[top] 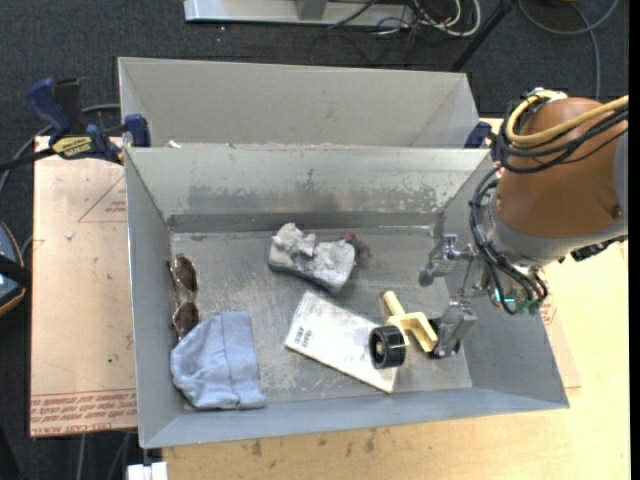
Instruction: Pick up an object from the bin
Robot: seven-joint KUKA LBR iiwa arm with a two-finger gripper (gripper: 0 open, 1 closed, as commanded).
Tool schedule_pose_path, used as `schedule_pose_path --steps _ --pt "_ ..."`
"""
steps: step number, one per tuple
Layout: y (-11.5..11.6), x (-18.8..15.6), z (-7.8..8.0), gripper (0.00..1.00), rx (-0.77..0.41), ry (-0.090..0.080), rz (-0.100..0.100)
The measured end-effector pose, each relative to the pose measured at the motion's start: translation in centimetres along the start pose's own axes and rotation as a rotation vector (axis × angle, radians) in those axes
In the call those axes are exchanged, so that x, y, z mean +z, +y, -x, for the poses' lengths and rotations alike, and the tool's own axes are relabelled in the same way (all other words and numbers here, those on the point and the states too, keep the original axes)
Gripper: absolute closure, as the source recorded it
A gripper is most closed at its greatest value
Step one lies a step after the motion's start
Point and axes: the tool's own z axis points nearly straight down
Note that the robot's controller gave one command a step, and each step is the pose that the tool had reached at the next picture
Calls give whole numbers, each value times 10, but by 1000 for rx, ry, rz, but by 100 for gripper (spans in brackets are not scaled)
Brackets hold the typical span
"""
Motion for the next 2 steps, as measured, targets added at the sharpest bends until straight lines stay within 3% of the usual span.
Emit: schedule_pose_path --steps 1,2 --pt "0 -3 2 0 -2 -7 -1" --pt "-2 39 -6 0 80 -13 -1"
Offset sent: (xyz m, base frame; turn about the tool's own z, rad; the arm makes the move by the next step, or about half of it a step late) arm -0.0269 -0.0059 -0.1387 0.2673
